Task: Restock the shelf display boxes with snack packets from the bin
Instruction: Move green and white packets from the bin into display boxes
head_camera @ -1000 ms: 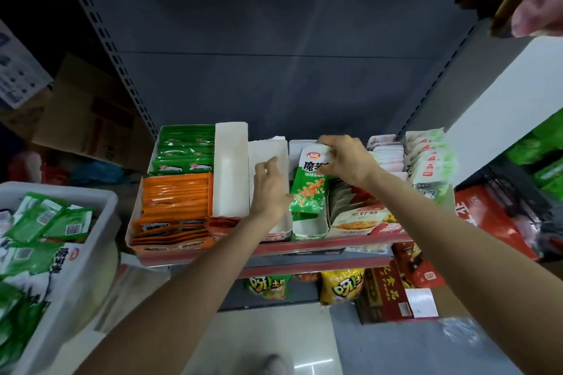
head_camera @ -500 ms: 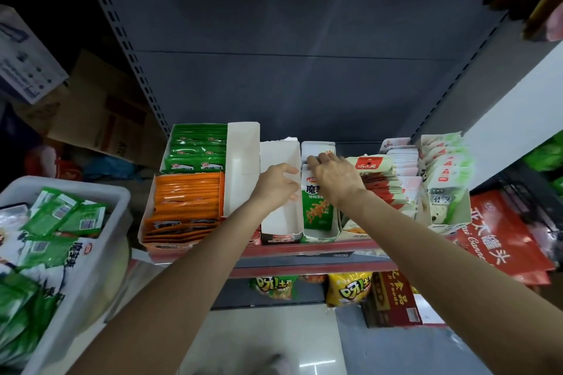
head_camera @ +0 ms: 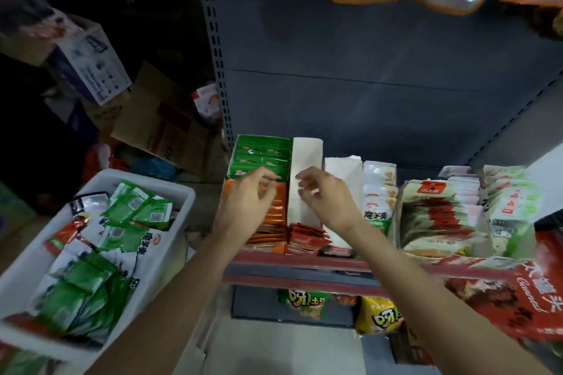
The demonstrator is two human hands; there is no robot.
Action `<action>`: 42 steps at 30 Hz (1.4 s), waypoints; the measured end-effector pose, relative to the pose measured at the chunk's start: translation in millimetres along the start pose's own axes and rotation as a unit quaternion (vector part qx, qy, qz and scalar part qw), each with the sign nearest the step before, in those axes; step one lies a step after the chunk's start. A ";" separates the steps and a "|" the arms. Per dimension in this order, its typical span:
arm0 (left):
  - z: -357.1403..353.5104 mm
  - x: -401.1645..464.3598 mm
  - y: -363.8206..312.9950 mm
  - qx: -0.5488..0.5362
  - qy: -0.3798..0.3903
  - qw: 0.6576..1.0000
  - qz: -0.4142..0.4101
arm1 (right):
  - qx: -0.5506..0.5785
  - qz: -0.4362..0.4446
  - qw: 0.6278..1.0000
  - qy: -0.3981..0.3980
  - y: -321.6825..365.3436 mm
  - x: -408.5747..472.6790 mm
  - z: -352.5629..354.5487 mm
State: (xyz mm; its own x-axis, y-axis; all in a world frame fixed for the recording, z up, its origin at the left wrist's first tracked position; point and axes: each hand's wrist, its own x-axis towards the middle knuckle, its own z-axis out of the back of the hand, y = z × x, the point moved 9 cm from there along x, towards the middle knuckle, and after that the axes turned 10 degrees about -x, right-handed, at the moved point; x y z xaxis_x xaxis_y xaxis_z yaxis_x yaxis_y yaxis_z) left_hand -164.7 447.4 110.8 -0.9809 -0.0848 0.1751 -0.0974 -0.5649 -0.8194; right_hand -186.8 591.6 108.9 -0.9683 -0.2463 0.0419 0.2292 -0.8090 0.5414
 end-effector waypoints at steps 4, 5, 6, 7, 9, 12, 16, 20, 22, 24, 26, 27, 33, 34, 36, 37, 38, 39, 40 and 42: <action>90.4 -25.6 79.9 0.016 -0.073 0.994 0.084 | -0.005 0.050 0.996 0.069 91.2 11.2 -76.6; 112.1 -32.1 102.3 0.020 -0.080 0.991 0.102 | 0.003 0.058 0.994 0.088 113.6 13.6 -97.7; 131.2 -38.2 126.3 0.029 -0.075 0.989 0.121 | 0.011 0.064 0.993 0.103 134.3 16.3 -119.4; 148.6 -44.3 150.6 0.038 -0.062 0.987 0.142 | 0.011 0.069 0.991 0.114 153.6 19.5 -141.0; 181.7 -56.6 200.5 0.053 -0.038 0.980 0.186 | -0.011 0.065 0.988 0.143 185.1 26.6 -184.9; 219.3 -65.2 264.9 0.083 0.002 0.975 0.205 | -0.056 0.016 0.974 0.219 206.7 40.8 -254.7; 231.8 -58.6 316.2 0.139 0.102 0.964 0.200 | -0.049 -0.108 0.964 0.239 196.1 56.4 -315.3; 211.1 -42.4 336.8 0.161 0.217 0.949 0.161 | -0.058 -0.158 0.954 0.249 184.4 73.1 -344.5; 200.1 -37.5 348.4 0.163 0.256 0.940 0.157 | -0.086 -0.142 0.954 0.249 184.4 89.6 -352.5; 192.8 -34.0 359.5 0.158 0.277 0.934 0.160 | -0.109 -0.131 0.951 0.257 185.9 103.9 -360.1; 189.7 -30.7 367.4 0.155 0.277 0.934 0.165 | -0.150 -0.130 0.949 0.246 186.8 115.6 -362.5; 189.1 -29.2 370.0 0.154 0.270 0.936 0.167 | -0.185 -0.132 0.947 0.227 187.0 121.2 -359.8; 196.7 -13.0 371.8 0.174 0.140 0.958 0.177 | -0.164 -0.134 0.956 0.204 198.2 127.8 -352.3; 197.4 -9.1 371.1 0.178 0.125 0.958 0.187 | -0.130 -0.134 0.964 0.186 200.3 126.6 -349.5; 198.2 -1.7 371.8 0.191 0.111 0.952 0.213 | -0.078 -0.148 0.977 0.133 202.0 123.0 -337.5; 197.1 1.6 372.1 0.205 0.114 0.947 0.219 | -0.056 -0.159 0.980 0.107 202.5 120.1 -330.2; 195.0 3.7 372.6 0.219 0.120 0.943 0.220 | -0.029 -0.170 0.981 0.085 201.7 116.8 -324.1; 194.0 5.4 371.6 0.227 0.120 0.943 0.214 | 0.005 -0.183 0.981 0.066 200.8 113.0 -318.4; 194.9 6.9 369.2 0.224 0.110 0.947 0.204 | 0.039 -0.195 0.979 0.049 198.7 109.8 -314.2; 203.9 10.2 360.1 0.184 0.063 0.963 0.186 | 0.081 -0.201 0.976 0.012 198.4 104.1 -302.6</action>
State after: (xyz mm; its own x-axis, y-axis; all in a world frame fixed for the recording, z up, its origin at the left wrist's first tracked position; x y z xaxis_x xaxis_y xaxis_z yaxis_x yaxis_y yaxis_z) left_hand -175.5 75.8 -71.2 -0.9512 -0.2507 -0.1800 0.3086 -0.7693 -0.5594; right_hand -212.1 244.0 -33.4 -0.9738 0.0590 -0.2194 -0.1886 -0.7488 0.6354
